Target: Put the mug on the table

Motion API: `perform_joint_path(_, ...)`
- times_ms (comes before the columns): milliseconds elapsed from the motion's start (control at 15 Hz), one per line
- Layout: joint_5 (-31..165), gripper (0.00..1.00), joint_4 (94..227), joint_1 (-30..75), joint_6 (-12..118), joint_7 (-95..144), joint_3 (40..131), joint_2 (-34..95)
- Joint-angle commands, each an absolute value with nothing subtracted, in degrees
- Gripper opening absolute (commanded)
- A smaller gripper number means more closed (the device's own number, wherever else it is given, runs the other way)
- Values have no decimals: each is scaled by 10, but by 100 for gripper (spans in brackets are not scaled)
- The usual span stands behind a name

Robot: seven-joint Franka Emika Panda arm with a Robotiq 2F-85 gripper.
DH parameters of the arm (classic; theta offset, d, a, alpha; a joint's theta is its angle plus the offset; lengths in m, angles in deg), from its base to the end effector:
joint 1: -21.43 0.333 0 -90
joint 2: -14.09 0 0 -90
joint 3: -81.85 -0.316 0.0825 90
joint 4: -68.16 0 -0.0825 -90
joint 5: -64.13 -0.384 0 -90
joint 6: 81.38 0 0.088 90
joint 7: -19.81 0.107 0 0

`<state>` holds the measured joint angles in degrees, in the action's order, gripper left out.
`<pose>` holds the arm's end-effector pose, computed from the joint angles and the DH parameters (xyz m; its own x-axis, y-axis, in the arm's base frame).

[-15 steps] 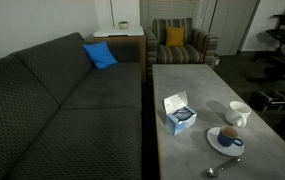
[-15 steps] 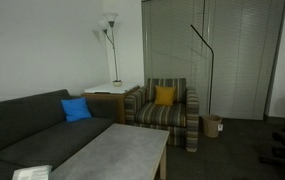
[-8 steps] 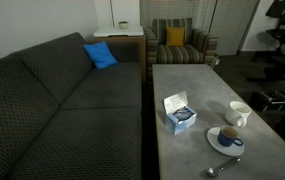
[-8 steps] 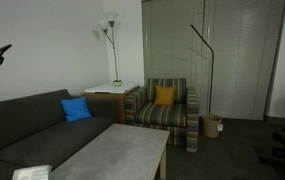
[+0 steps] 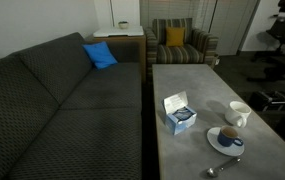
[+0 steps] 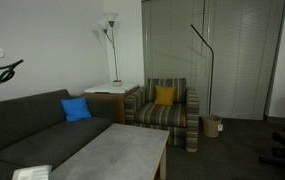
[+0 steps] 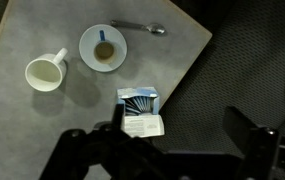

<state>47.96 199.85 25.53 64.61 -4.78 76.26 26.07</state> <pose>0.5251 0.0863 0.2613 0.9330 0.3478 0.0926 0.3588 -0.9195 -0.1606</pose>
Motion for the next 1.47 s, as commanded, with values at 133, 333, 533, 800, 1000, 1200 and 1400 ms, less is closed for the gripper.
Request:
perform_joint_path(133,487,100,1997,239,654,-50,751,271)
perform_joint_path(333,496,100,1995,231,677,-52,757,299)
perform_joint_path(533,481,100,1987,205,697,-75,750,337)
perform_joint_path(800,497,100,1963,176,714,-83,745,405)
perform_joint_path(1000,496,100,1918,141,693,-108,729,469)
perform_joint_path(1200,527,100,1872,129,682,-104,733,531)
perform_joint_path(1400,534,100,1901,124,704,-85,722,510)
